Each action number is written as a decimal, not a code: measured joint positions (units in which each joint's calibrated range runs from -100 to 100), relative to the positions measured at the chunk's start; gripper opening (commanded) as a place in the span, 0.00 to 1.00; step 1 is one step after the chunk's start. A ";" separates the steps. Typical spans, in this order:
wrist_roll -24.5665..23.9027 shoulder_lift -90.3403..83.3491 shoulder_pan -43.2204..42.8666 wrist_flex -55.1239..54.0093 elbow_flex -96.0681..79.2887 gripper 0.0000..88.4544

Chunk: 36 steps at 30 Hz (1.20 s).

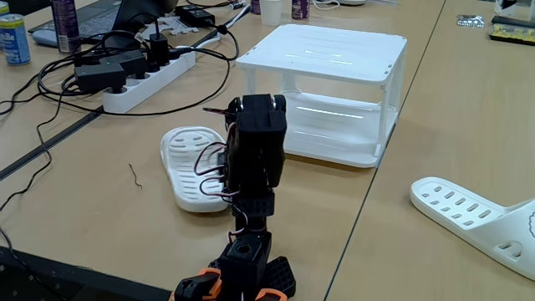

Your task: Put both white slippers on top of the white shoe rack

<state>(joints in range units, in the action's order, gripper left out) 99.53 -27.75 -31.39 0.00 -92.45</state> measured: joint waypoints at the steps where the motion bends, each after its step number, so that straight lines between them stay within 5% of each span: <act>1: 0.00 0.00 -1.42 0.00 0.00 0.01; 14: 0.00 0.00 -22.62 0.00 4.67 0.01; 24: 0.00 0.25 -30.86 0.00 13.84 0.01; 36: 0.00 2.39 -13.26 0.00 23.36 0.12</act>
<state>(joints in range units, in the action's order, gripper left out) 99.53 -25.36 -44.64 0.00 -69.09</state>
